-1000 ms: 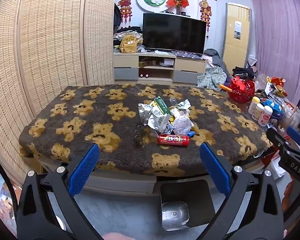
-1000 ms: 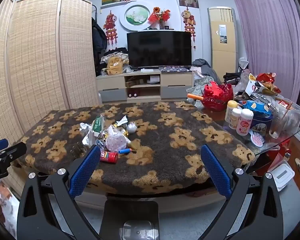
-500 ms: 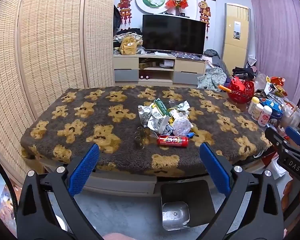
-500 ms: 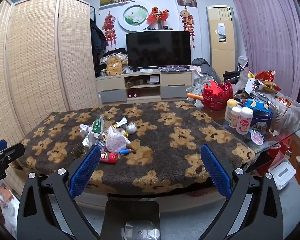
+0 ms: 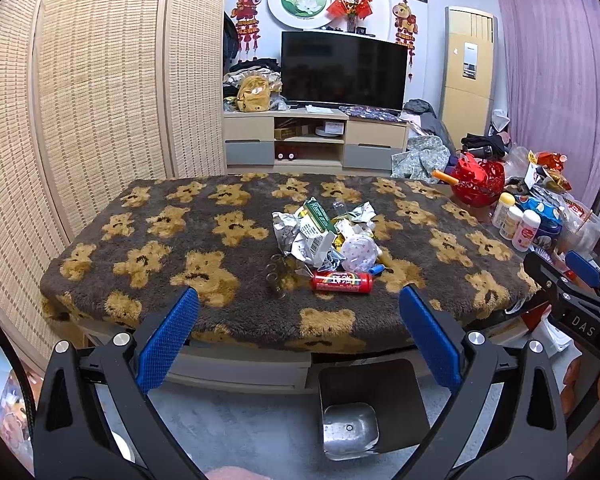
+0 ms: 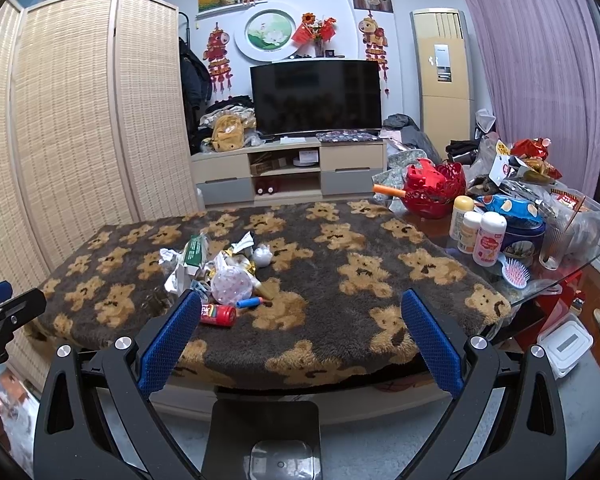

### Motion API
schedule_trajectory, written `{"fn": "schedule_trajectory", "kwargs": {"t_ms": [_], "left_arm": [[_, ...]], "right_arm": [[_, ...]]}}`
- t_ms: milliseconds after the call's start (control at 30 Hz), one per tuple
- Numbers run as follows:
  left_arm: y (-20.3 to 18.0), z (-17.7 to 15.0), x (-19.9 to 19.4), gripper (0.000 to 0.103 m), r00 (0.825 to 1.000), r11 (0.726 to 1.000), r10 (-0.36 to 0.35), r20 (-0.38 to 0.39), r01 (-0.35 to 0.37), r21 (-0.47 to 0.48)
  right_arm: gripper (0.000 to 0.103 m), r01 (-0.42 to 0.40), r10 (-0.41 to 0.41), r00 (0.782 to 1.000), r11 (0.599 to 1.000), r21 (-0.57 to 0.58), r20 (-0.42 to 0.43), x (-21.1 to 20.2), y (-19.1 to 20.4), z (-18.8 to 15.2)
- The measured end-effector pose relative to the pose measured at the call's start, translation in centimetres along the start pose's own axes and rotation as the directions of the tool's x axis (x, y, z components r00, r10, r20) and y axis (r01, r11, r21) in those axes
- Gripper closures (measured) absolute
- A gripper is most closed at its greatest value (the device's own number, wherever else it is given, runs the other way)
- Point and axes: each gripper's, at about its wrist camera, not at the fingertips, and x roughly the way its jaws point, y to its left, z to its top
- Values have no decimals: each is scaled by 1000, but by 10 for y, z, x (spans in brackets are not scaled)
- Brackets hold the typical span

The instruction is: Collect trash

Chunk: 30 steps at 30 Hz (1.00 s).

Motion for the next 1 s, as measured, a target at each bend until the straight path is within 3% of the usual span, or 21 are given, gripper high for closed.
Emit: {"fn": "schedule_trajectory", "kwargs": {"t_ms": [1000], "left_arm": [[-5, 0, -3, 8, 1000, 1000, -2, 5, 2, 5]], "right_arm": [[3, -5, 6, 1000, 1000, 8, -5, 1, -1, 0]]}}
